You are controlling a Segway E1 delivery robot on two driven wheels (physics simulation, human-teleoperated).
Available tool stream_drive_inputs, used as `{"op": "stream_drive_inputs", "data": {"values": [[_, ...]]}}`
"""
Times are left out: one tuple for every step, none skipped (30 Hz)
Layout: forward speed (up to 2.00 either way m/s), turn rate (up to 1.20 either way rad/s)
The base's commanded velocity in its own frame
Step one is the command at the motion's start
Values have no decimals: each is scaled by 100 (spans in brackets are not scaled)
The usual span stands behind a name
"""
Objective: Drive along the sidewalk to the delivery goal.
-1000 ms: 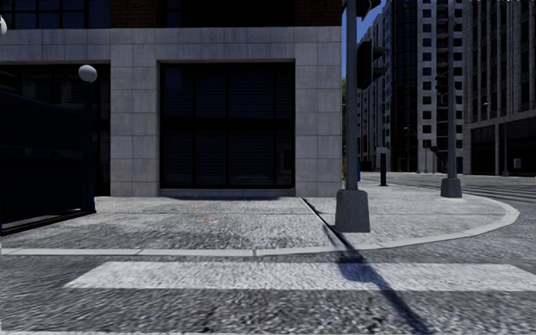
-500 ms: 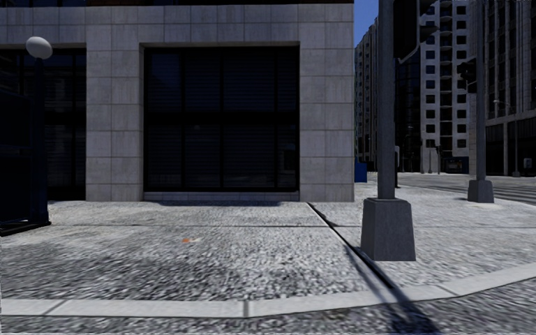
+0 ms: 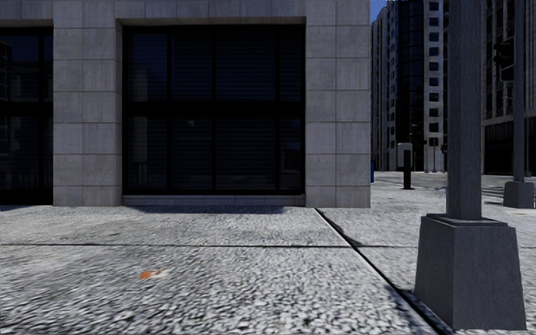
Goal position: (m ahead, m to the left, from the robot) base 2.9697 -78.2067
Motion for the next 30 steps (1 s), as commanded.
{"op": "stream_drive_inputs", "data": {"values": [[171, 0], [171, 0], [167, 0], [166, 0], [166, -9], [166, -9], [165, -22], [164, -28], [164, -28], [163, -30], [163, -30], [163, -30], [163, -30], [163, -30], [163, -30], [163, -30], [163, -30], [163, -30], [163, -30], [163, -30], [163, -30], [163, -30], [163, -31], [163, -34], [163, -34], [163, -42], [163, -48], [163, -48], [163, -51], [163, -53]]}}
